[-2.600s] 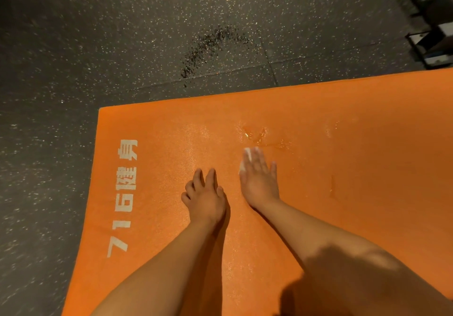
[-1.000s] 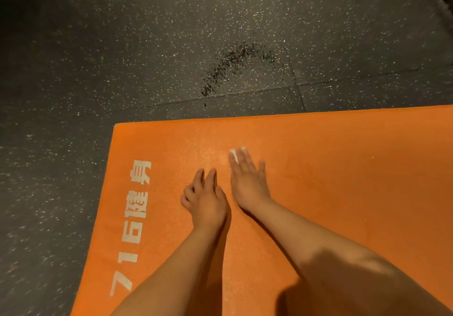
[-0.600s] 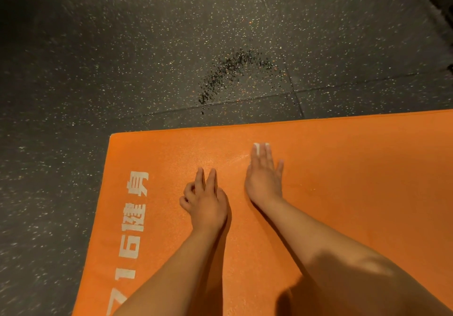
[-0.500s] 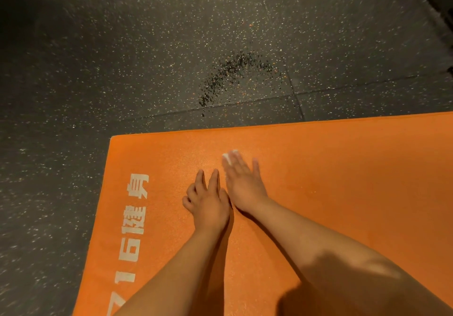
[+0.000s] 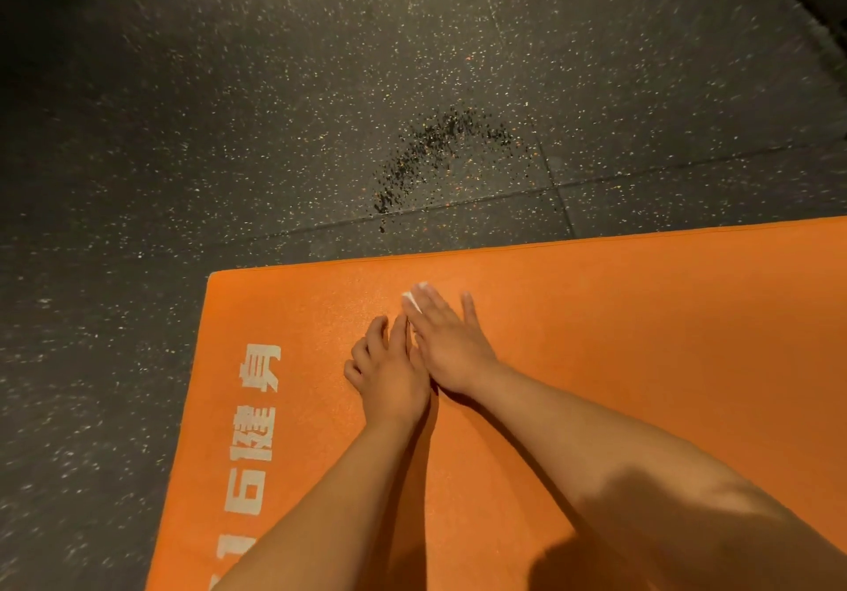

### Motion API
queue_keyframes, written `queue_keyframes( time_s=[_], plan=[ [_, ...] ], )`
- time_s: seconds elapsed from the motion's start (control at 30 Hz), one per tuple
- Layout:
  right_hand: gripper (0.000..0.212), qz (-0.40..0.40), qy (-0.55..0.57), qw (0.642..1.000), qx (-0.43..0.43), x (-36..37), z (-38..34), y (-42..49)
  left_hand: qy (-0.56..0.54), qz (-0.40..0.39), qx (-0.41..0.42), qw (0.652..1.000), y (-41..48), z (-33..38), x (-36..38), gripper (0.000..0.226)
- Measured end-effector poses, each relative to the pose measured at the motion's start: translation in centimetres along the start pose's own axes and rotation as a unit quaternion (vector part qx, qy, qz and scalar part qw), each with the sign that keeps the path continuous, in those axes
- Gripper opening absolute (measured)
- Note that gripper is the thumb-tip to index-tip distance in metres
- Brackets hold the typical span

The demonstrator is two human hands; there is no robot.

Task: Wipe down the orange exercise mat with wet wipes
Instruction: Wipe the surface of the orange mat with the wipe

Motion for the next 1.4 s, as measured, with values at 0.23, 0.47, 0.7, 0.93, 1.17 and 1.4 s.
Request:
queue_keyframes(
  time_s=[0.23, 0.47, 0.7, 0.93, 1.17, 1.4],
  plan=[
    [0.062, 0.039, 0.014, 0.977, 0.209, -0.6, 6.7, 1.6, -0.014, 0.000, -0.010, 1.000, 0.1, -0.4, 0.5, 0.057],
    [0.069, -0.001, 0.010, 0.999, -0.037, -0.4, -1.1, 3.2, -0.087, -0.004, -0.009, 0.996, 0.4, -2.0, 0.3, 0.066],
    [0.068, 0.041, 0.015, 0.993, 0.105, 0.0, 2.3, 3.6, -0.095, -0.010, 0.008, 0.995, 0.1, -2.1, 0.3, 0.070],
    [0.066, 0.033, -0.015, 0.997, -0.070, 0.9, 0.0, 0.6, -0.104, 0.003, 0.036, 0.994, -1.6, -1.8, 0.2, 0.063],
    [0.067, 0.050, -0.004, 0.999, -0.013, 2.8, -0.7, -2.9, -0.017, 0.004, 0.033, 0.999, -4.2, -2.7, 0.0, 0.060],
    [0.055, 0.041, -0.050, 0.992, -0.107, 4.9, -3.5, -11.5, 0.016, -0.049, 0.029, 0.998, -11.5, -4.2, 0.9, 0.064]
  ],
)
Point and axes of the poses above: each hand's wrist, its own y-axis towards the middle knuckle, its own x-axis out of the palm, z = x × y, the point moved 7 cm from there along y, towards the middle knuckle, and after that the axes turned 14 degrees about -y, right-handed, at the moved point
